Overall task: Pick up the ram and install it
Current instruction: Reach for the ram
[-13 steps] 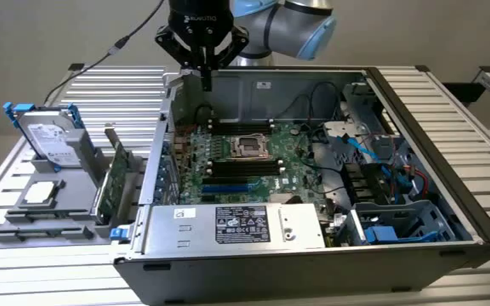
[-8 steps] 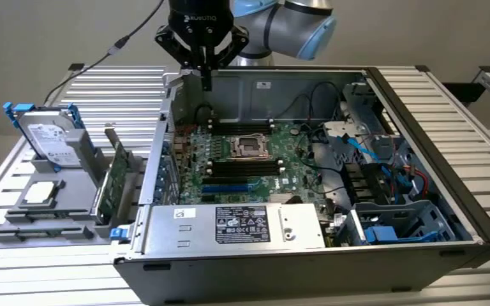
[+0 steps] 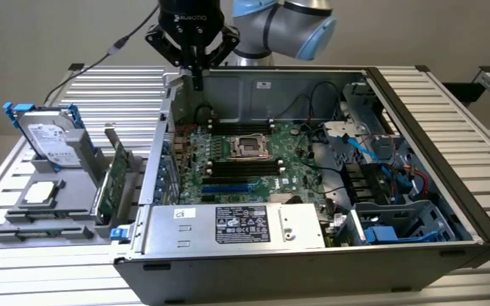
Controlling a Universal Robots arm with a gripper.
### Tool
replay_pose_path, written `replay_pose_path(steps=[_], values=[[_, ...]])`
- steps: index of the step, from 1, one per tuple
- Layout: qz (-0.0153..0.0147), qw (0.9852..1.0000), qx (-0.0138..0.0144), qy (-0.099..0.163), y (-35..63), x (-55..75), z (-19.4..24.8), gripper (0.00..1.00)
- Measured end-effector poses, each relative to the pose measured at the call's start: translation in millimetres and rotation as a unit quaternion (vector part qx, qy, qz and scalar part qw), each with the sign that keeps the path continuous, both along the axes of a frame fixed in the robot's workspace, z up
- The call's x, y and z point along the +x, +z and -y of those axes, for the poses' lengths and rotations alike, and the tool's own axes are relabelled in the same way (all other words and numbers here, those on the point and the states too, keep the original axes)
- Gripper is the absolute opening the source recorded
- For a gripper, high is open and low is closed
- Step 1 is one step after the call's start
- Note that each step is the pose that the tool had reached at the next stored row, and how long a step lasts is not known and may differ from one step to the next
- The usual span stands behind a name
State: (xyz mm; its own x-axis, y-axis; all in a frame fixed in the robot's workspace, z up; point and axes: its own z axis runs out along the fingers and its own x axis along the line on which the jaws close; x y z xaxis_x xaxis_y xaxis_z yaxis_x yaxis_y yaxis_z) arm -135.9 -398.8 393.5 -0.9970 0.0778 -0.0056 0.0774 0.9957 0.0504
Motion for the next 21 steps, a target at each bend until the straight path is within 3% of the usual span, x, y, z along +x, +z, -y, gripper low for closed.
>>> replay_pose_path(steps=[4, 6, 10, 21], values=[[-0.0119, 0.9999, 0.0000, 0.000, -1.6, -14.7, 0.0, 0.11], [-0.0151, 0.9999, -0.0002, 0.000, -2.5, -23.2, 0.0, 0.11], [-0.0151, 0.9999, -0.0003, 0.000, -5.4, -41.3, 0.2, 0.11], [-0.0149, 0.9999, -0.0003, 0.000, -6.8, -91.4, 8.3, 0.11]])
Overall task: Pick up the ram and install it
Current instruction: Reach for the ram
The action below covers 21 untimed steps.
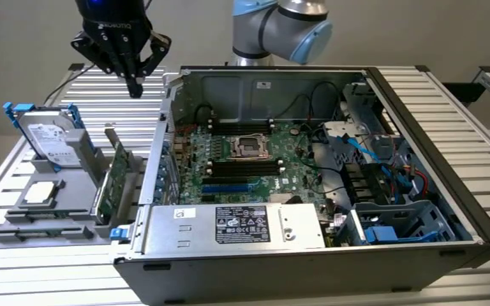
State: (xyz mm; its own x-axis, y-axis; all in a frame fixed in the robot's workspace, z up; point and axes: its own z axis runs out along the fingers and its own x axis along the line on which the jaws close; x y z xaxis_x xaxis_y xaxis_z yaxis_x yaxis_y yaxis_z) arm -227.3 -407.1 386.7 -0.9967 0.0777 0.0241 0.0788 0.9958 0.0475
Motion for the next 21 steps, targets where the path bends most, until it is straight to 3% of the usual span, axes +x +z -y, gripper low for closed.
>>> replay_pose_path(steps=[10, 21], values=[[-0.0002, 1.0000, -0.0001, 0.000, -5.0, -43.9, 8.7, 0.11], [-0.0020, 1.0000, 0.0000, 0.000, -10.9, -68.7, 20.8, 0.11]])
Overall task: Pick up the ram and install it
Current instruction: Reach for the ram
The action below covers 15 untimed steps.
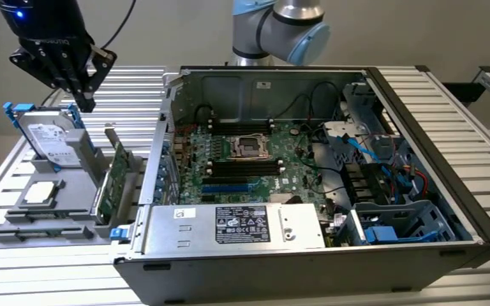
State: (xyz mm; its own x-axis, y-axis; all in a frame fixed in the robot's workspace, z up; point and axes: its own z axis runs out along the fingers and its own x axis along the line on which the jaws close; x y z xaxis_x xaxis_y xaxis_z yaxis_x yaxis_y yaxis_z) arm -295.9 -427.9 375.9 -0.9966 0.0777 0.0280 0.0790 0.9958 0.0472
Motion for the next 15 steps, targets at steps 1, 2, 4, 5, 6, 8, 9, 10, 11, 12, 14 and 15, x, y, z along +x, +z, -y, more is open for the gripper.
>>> replay_pose_path(steps=[1, 2, 4, 5, 6, 8, 9, 10, 11, 12, 14, 15], values=[[-0.0002, 1.0000, 0.0000, 0.000, -0.5, -2.0, 1.1, 0.11], [-0.0004, 1.0000, 0.0000, 0.000, -1.0, -4.0, 2.1, 0.11], [-0.0007, 1.0000, 0.0000, 0.000, -2.1, -8.4, 4.3, 0.11], [-0.0009, 1.0000, -0.0001, 0.000, -2.7, -10.5, 5.4, 0.11], [-0.0010, 1.0000, 0.0000, 0.000, -3.3, -12.9, 6.5, 0.11], [-0.0013, 1.0000, 0.0000, 0.000, -4.5, -17.4, 8.7, 0.11], [-0.0015, 1.0000, 0.0000, 0.000, -5.0, -19.6, 9.8, 0.11], [-0.0017, 1.0000, -0.0001, 0.000, -5.6, -21.7, 10.9, 0.11], [-0.0018, 1.0000, 0.0000, 0.000, -6.1, -23.7, 12.0, 0.11], [-0.0019, 1.0000, 0.0000, 0.000, -6.8, -25.7, 13.2, 0.11], [-0.0022, 1.0000, 0.0000, 0.000, -8.2, -29.9, 15.9, 0.11], [-0.0024, 1.0000, 0.0000, 0.000, -8.8, -31.7, 17.4, 0.11]])
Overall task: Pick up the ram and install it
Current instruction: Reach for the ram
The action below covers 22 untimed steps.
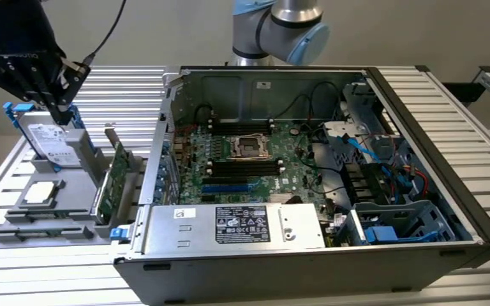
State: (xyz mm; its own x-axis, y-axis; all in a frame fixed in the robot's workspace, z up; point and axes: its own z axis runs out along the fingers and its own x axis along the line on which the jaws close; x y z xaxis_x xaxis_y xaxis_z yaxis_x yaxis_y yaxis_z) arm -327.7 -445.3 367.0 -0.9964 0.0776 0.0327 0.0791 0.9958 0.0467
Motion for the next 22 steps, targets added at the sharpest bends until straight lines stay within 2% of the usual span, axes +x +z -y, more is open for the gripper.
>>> replay_pose_path(steps=[22], values=[[-0.0026, 1.0000, 0.0000, 0.000, -12.0, -42.0, 38.4, 0.11]])
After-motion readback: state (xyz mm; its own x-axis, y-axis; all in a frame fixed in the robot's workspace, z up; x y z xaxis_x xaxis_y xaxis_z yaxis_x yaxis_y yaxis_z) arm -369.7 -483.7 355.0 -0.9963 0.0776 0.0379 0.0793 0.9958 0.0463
